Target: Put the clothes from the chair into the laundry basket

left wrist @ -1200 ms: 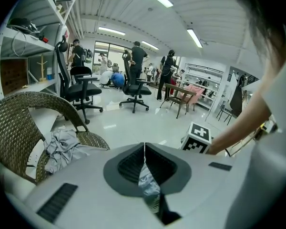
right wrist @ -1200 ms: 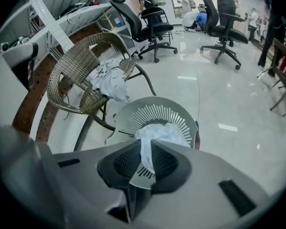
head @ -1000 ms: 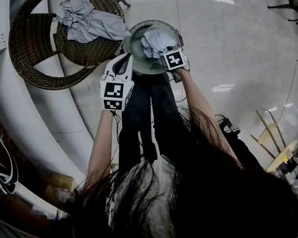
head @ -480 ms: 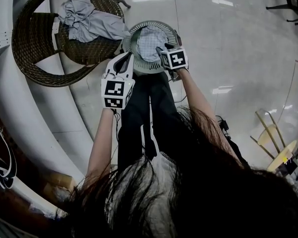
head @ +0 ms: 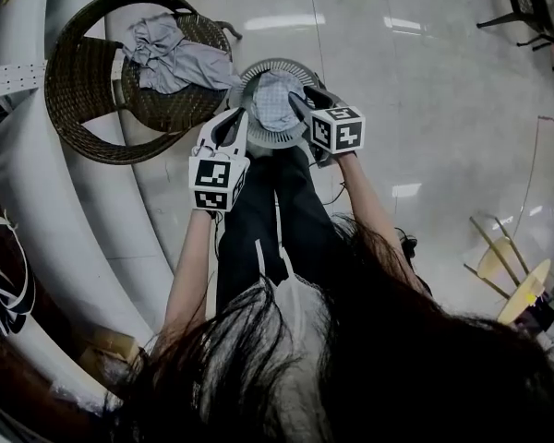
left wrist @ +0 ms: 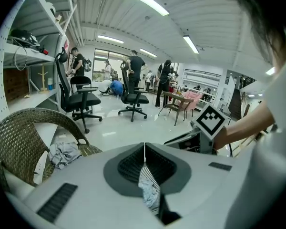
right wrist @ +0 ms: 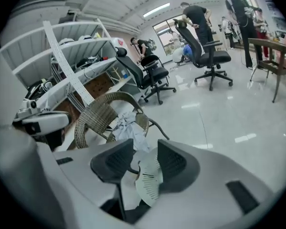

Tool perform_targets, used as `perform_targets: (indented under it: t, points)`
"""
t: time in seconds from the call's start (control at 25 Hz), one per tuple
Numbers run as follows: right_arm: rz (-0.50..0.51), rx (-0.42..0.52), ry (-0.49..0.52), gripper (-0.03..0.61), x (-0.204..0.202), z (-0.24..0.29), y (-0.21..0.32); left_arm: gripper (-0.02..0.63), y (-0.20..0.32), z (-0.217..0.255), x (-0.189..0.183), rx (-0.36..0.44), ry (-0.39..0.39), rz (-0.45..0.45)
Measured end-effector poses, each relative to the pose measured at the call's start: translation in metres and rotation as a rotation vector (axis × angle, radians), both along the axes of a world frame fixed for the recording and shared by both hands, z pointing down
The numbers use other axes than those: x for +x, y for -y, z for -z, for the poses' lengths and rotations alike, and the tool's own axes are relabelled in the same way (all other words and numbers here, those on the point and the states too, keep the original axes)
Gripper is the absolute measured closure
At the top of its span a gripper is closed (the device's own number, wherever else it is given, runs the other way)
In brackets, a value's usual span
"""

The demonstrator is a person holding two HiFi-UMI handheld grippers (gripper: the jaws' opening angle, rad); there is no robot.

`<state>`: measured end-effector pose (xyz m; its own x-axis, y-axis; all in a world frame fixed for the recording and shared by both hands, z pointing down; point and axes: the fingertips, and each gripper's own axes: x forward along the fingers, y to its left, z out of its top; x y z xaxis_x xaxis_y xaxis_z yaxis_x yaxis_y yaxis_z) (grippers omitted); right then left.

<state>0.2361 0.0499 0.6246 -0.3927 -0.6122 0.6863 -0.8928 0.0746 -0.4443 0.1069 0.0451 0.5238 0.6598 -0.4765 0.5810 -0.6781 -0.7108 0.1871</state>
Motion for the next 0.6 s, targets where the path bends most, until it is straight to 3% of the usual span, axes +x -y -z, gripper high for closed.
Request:
perform_targets:
  t: [0.6]
  points:
    - [-0.09,0.341,0.116,0.466,-0.015,0.215,-0.014,0.594,-0.022,0.127,-0.009,0.131,-0.09,-0.006]
